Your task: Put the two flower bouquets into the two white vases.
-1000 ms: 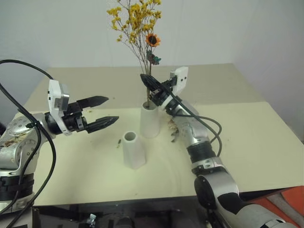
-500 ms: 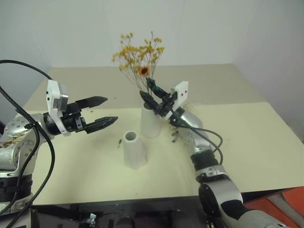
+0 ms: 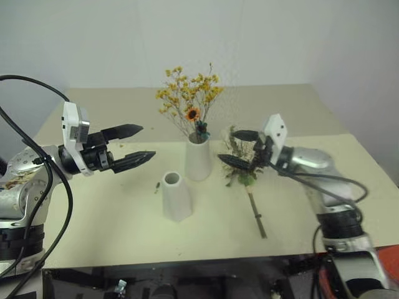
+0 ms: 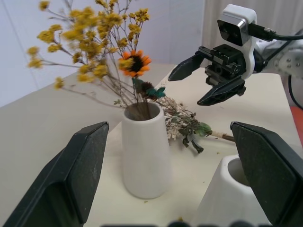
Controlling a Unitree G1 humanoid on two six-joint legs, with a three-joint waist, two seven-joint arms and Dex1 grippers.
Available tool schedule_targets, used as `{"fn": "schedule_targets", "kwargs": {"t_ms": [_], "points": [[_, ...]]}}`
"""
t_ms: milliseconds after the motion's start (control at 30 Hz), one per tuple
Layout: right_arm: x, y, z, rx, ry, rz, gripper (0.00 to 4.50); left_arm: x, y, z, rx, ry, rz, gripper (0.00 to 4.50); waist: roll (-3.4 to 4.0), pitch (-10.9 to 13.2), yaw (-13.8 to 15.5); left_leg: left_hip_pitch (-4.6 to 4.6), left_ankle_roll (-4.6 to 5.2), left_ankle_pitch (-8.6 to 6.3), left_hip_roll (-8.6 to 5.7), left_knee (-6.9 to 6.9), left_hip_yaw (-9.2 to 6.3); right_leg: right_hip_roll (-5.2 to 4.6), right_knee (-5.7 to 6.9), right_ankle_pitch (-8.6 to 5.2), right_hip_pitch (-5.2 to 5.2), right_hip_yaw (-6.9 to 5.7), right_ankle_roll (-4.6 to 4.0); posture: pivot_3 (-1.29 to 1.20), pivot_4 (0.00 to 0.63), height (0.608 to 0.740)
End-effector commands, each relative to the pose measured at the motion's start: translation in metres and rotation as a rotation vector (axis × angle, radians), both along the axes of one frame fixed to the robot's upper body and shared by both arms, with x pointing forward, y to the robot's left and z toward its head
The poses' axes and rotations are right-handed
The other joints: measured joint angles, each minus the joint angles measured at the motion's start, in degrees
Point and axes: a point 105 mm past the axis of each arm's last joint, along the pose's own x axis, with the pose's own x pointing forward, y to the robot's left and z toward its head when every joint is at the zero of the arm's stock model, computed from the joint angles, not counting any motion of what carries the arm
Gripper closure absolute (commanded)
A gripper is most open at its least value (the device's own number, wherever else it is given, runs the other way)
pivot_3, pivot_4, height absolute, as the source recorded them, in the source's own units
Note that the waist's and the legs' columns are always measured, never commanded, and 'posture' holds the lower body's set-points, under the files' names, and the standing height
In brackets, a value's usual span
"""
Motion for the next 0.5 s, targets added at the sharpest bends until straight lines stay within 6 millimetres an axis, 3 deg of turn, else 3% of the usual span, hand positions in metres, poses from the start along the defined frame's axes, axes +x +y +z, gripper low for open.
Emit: {"fn": "schedule_targets", "kwargs": {"t_ms": [33, 267, 500], "points": [[-0.008, -0.011, 0.004, -0.044, 0.116, -0.042, 0.01, -0.005, -0.003, 0.009, 0.003, -0.044, -0.035, 0.0, 0.0, 0.0, 0.01, 0.0, 0.0, 0.0, 0.0, 0.0, 0.0, 0.0, 0.0, -0.01, 0.0, 0.0, 0.01, 0.0, 0.15, 0.74], [-0.029, -0.034, -0.018, -0.173, 0.599, -0.242, 0.01, -0.012, -0.003, 0.008, 0.01, -0.037, -0.065, 0.0, -0.01, 0.0, 0.11, -0.05, 0.0, 0.0, -0.02, 0.02, 0.0, -0.03, -0.06, -0.02, 0.0, 0.0, 0.01, 0.0, 0.15, 0.74], [-0.046, -0.027, -0.046, -0.322, 0.845, -0.277, 0.01, -0.014, -0.004, 0.005, 0.012, -0.028, -0.067, 0.0, -0.02, -0.01, 0.23, -0.1, 0.0, 0.0, -0.02, 0.02, -0.01, -0.04, -0.1, -0.04, -0.01, -0.01, 0.03, 0.0, 0.15, 0.74]]}}
